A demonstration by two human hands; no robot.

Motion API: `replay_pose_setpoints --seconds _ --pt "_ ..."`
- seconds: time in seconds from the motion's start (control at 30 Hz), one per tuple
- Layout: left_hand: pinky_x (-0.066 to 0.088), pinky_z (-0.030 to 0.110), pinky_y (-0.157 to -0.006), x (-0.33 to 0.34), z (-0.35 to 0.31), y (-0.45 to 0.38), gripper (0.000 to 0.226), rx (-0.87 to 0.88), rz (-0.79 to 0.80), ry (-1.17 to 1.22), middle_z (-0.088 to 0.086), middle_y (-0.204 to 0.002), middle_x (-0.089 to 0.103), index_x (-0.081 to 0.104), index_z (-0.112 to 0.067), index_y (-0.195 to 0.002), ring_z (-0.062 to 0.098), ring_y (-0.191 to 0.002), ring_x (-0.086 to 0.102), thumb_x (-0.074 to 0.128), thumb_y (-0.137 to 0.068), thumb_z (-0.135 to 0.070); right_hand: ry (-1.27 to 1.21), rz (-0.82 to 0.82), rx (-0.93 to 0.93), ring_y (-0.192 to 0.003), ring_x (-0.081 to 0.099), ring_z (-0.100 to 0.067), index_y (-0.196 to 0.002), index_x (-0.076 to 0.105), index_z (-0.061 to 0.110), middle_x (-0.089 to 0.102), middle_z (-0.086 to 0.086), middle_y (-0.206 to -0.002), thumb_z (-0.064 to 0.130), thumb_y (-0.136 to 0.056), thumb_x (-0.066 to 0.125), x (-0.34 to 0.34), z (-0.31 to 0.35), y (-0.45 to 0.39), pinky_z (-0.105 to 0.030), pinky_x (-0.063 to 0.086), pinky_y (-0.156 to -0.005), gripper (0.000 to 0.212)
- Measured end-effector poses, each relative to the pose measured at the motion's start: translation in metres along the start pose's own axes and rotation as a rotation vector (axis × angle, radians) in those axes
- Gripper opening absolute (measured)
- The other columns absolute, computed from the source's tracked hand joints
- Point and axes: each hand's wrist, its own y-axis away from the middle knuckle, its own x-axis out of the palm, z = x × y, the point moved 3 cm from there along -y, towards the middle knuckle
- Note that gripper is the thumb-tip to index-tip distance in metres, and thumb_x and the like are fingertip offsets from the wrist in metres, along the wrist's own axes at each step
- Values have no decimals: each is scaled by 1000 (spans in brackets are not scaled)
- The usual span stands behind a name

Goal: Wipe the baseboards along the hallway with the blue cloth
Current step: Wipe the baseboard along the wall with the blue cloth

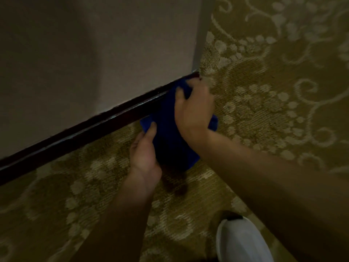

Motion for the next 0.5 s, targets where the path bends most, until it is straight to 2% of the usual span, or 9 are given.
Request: replay_pose_setpoints --seconds 0.07,0.13,0.23,0.3,0.37,0.43,0.5 --pt "52 45 -96 -4 -1 -1 35 -12 5 31 3 -120 71 65 -28 -125 24 -111 67 63 -91 -38 35 92 -170 -98 63 -24 -111 63 11 69 -7 -104 21 -94 55 10 6 19 -39 50 -85 22" --pt "53 43 -95 -4 -2 0 37 -11 2 53 3 -121 71 64 -27 -127 24 -110 68 63 -91 -38 31 163 -211 -97 64 -23 -113 64 14 70 -5 -104 22 -93 55 15 2 20 -40 51 -84 23" --pt "55 40 -91 1 -5 3 37 -11 11 96 2 -116 73 65 -24 -125 22 -106 70 67 -90 -35 -18 119 -116 -96 65 -21 -110 67 19 72 -2 -102 26 -89 59 7 -11 2 -36 50 -86 24" --pt "54 39 -94 2 -8 2 39 -25 27 151 3 -118 72 65 -21 -126 22 -107 69 69 -88 -33 -146 -8 102 -92 65 -21 -102 67 19 70 -1 -96 26 -89 57 -7 -20 -13 -38 52 -86 18" --pt "51 37 -98 -2 -9 3 41 -32 57 189 5 -121 70 63 -18 -128 22 -111 67 68 -89 -30 -184 -35 229 -91 64 -20 -100 65 19 68 0 -94 27 -90 56 -14 -26 -21 -43 52 -85 16" --pt "48 38 -101 -8 -9 5 39 -49 70 233 6 -122 70 63 -16 -128 23 -113 66 65 -92 -28 -127 52 161 -97 63 -22 -109 65 16 69 -3 -102 27 -90 56 -11 -21 -19 -44 51 -88 24" --pt "48 43 -98 -16 -7 10 36 -79 72 296 8 -121 70 63 -17 -127 25 -112 66 60 -94 -33 -90 165 28 -106 62 -23 -119 63 10 68 -7 -112 25 -89 58 -3 -12 -8 -42 50 -93 34"
